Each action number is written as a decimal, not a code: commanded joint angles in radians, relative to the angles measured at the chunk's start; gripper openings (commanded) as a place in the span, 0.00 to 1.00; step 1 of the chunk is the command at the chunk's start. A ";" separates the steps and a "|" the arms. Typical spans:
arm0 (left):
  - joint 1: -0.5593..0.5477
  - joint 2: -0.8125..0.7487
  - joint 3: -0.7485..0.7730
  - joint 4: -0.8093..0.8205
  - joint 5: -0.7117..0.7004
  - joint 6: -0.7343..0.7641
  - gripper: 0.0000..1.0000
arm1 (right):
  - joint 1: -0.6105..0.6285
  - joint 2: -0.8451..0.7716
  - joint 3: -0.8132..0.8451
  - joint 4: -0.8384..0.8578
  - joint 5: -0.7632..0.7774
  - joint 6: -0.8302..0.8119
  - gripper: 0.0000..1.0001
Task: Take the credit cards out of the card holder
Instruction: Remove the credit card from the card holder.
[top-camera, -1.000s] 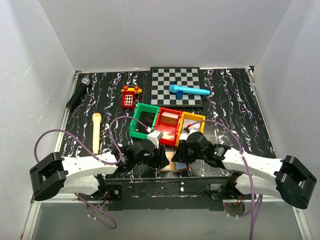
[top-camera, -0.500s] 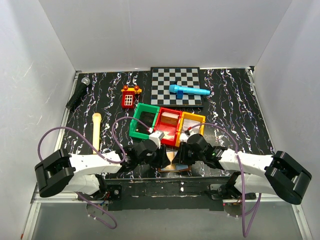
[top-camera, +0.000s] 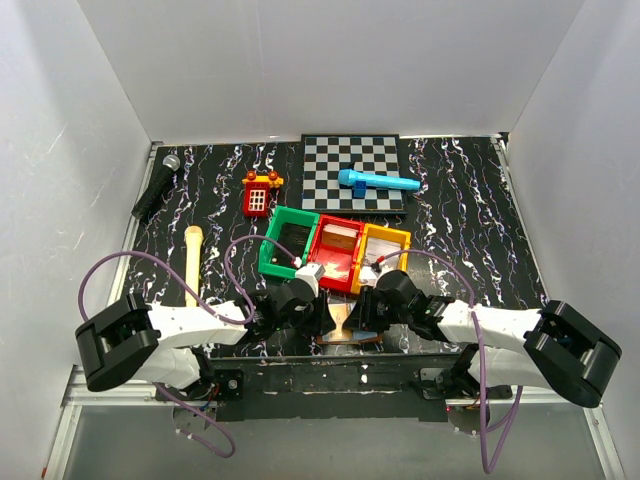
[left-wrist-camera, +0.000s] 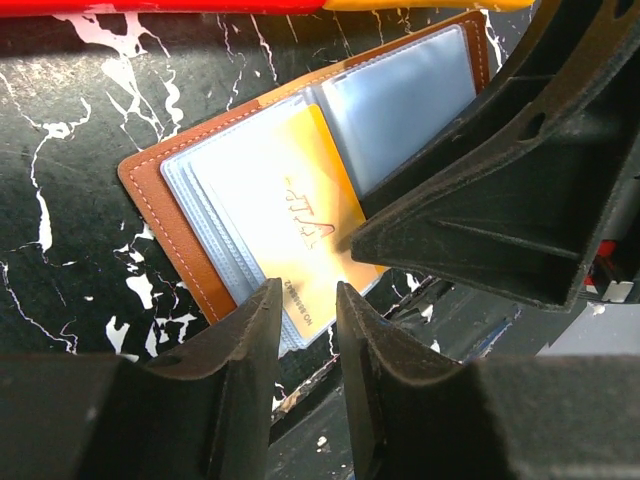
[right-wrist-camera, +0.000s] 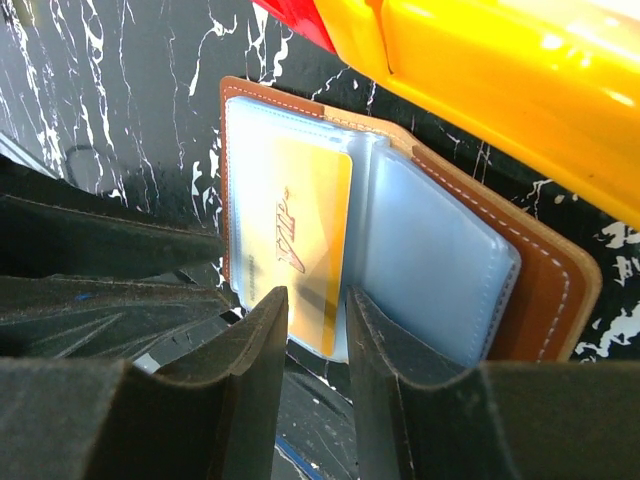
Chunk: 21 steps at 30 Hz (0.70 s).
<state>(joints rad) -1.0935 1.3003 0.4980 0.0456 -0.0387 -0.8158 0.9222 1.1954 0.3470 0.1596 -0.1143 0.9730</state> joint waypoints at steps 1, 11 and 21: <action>0.012 0.005 -0.007 0.010 -0.010 -0.011 0.28 | -0.006 0.012 -0.017 0.050 -0.016 0.012 0.38; 0.020 0.037 0.001 -0.006 -0.007 -0.011 0.26 | -0.011 0.004 -0.022 0.058 -0.025 0.012 0.38; 0.020 0.088 0.008 -0.023 -0.006 -0.020 0.25 | -0.014 -0.002 -0.032 0.075 -0.021 0.024 0.36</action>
<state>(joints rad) -1.0782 1.3582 0.4984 0.0540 -0.0376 -0.8330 0.9138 1.1995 0.3290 0.1993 -0.1349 0.9916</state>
